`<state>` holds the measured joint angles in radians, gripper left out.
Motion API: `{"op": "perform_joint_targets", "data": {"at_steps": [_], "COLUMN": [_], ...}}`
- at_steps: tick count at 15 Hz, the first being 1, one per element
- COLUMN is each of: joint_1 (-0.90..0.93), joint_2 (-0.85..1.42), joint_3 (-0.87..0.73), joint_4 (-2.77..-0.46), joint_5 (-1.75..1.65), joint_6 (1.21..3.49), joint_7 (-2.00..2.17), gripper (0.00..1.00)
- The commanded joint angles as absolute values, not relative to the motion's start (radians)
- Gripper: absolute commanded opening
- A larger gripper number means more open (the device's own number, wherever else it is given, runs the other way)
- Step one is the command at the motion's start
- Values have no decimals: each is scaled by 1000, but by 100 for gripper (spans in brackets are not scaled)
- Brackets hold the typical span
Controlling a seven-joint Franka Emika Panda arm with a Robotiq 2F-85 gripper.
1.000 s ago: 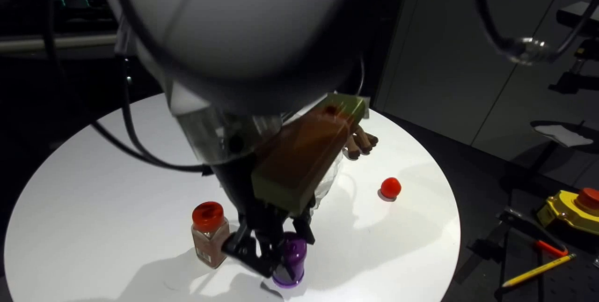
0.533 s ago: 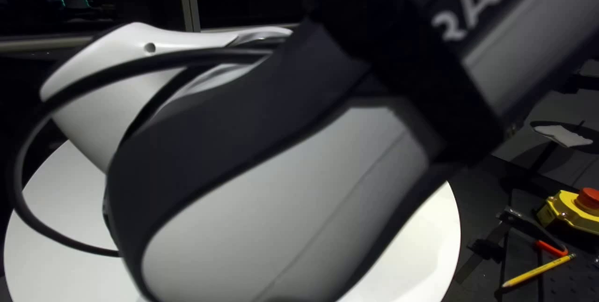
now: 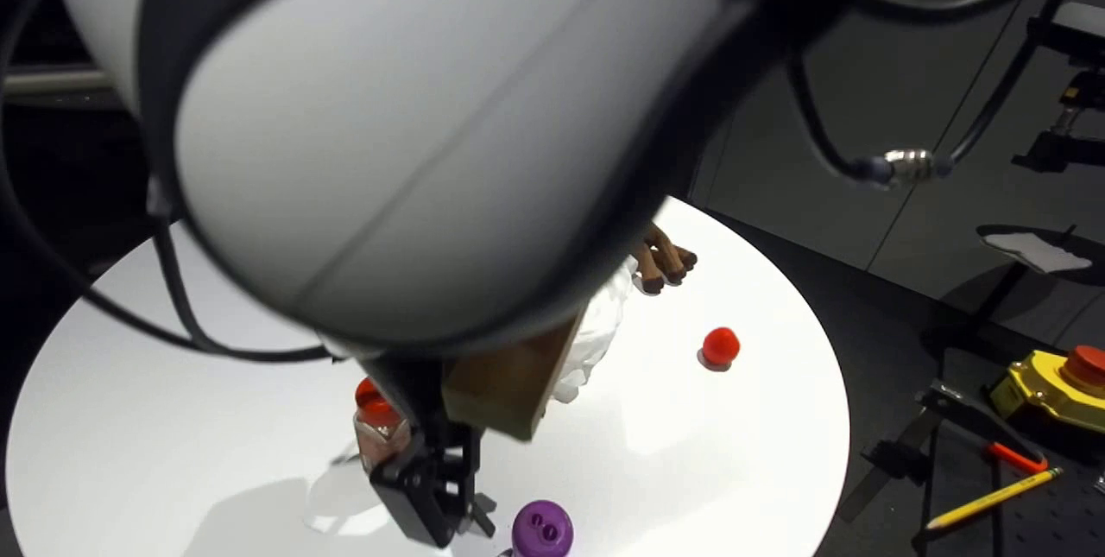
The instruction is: Remove all the contents from the white plastic bag and put them on the table one at a time
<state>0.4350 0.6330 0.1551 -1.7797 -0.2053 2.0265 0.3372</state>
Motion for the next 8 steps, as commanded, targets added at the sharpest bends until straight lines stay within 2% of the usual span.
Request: {"op": "perform_joint_targets", "data": {"at_steps": [1,5,8], "joint_1": [347,254,201], "joint_2": [490,461,520], "joint_3": [155,124,87], "joint_4": [-1828,-1806,-1775], "joint_5": [-137,-68,-32], "joint_6": [1995,2003,2094], "joint_7": [260,241,271], "gripper": [100,100,100]}}
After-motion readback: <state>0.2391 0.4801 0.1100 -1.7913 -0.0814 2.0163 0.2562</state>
